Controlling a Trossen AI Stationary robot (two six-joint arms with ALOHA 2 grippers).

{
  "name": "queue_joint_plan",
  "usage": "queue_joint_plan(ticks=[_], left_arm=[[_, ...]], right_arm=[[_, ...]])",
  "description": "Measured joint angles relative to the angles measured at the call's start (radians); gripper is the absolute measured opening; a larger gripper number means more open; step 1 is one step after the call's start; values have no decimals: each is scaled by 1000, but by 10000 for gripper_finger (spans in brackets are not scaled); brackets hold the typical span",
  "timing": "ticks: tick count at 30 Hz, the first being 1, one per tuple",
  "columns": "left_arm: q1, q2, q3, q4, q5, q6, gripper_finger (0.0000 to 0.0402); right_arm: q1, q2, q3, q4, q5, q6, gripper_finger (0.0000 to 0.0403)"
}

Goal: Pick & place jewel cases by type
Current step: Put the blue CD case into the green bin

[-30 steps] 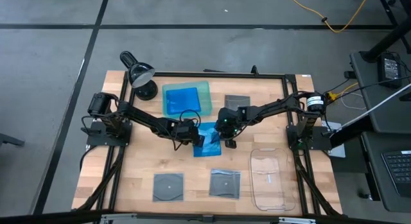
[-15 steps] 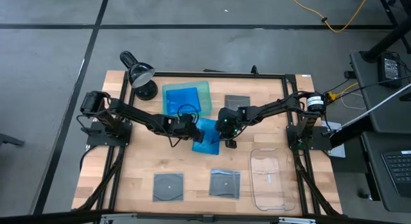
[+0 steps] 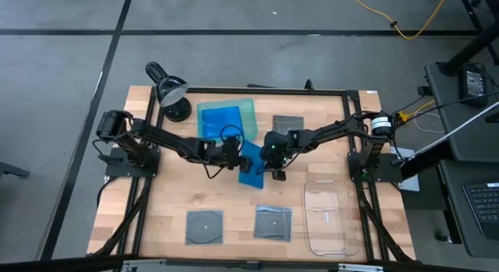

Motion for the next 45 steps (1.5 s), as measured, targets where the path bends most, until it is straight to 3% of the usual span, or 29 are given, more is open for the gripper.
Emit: queue_joint_plan(ticks=[22,32,39,45], left_arm=[[47,14,-1,-47,53,58,45],[47,-13,-2,-56,53,76,26],[47,-103,-5,-68,27,151,25],[26,-228,-4,-67,-55,355,25]], right_arm=[[0,0,0,-3,0,17,10],[-1,-65,-5,-49,102,13,10],[-7,-127,-4,-114,171,11,10],[-8,-192,-2,-133,192,14,10]])
